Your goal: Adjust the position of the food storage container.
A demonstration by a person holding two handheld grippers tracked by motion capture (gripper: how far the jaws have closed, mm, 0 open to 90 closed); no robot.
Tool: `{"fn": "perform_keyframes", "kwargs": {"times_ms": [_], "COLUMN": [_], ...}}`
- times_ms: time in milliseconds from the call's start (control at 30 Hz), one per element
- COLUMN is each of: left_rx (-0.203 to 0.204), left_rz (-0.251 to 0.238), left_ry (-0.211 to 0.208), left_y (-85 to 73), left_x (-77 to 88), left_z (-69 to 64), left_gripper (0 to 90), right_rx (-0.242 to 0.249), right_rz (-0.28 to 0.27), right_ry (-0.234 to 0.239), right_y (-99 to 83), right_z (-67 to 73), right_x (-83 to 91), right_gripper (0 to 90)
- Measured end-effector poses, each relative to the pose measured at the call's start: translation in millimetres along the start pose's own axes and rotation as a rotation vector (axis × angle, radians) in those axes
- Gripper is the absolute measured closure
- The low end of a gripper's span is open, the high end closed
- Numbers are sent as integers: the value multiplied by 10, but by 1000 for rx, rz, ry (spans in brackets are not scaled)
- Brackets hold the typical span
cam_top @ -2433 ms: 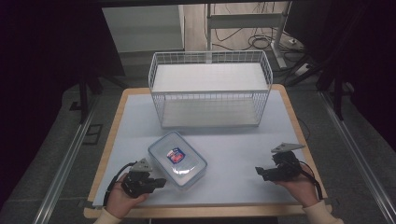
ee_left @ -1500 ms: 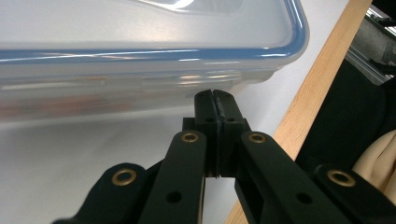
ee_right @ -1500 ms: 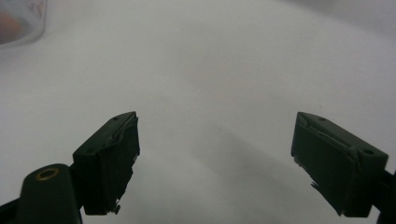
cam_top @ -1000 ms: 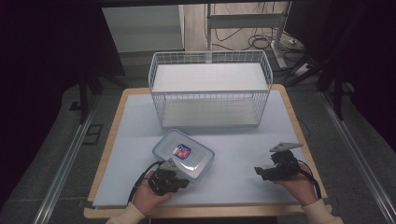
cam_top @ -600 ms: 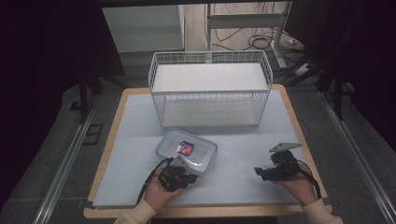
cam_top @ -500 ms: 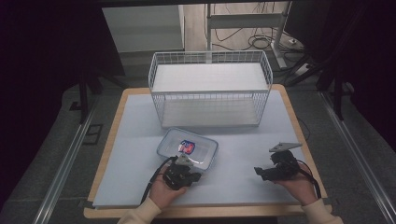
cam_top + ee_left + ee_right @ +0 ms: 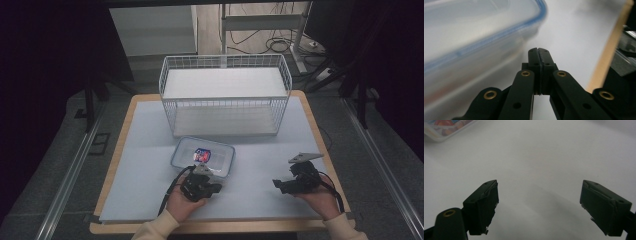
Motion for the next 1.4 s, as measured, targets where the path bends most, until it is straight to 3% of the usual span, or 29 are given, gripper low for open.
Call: {"fn": "perform_keyframes", "kwargs": {"times_ms": [33,100,200,300,333,367,433,533,567,600,633,700,833,867,933,1000,1133,1400], "left_rx": [10,25,93,143,143,188,201,244,251,251,247,257,261,273,270,256,253,255], "left_rz": [-27,-47,-97,-103,-103,-111,-108,-76,-55,-55,-21,-7,-5,-5,11,20,20,2], "left_ry": [11,24,70,123,123,160,169,204,207,207,212,204,185,166,157,121,132,76], "left_y": [-52,-97,-171,-217,-217,-254,-265,-306,-311,-311,-300,-279,-231,-220,-204,-186,-182,-232], "left_x": [183,354,654,822,822,885,893,855,795,795,705,601,460,415,336,252,251,299], "left_z": [59,149,405,670,670,884,951,1230,1366,1366,1500,1586,1674,1698,1724,1708,1689,1610], "left_gripper": [900,900,900,900,900,900,900,900,900,900,900,900,900,900,900,900,900,900], "right_rx": [4,1,-3,0,0,1,1,0,-3,-3,-2,-2,-2,-3,-2,-4,-8,-4], "right_rz": [-3,-5,-7,-5,-5,-6,-4,-3,0,0,-2,-1,1,0,0,-3,-6,-5], "right_ry": [-3,-5,-5,-9,-9,-10,-12,-14,-12,-12,-13,-14,-16,-17,-20,-22,-25,-26], "right_y": [-1,-4,-3,2,2,9,13,13,12,12,11,10,11,11,9,5,4,8], "right_z": [-8,-12,-14,-8,-8,-3,1,0,-4,-4,-8,-7,-14,-18,-26,-33,-40,-39], "right_x": [9,15,17,14,14,11,9,3,-3,-3,-11,-12,-11,-11,-10,2,7,4], "right_gripper": [153,154,153,153,153,153,154,153,153,153,153,153,153,153,153,153,153,153]}}
Point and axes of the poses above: each handheld gripper's, and its own axes: x roughly backward along the jaws, y roughly out of its top, z roughly to its left, the point moved 1 cm from there along -x, roughly forward along the jaws, and after that the axes turned 13 degrees about y, right-handed, at the moved point
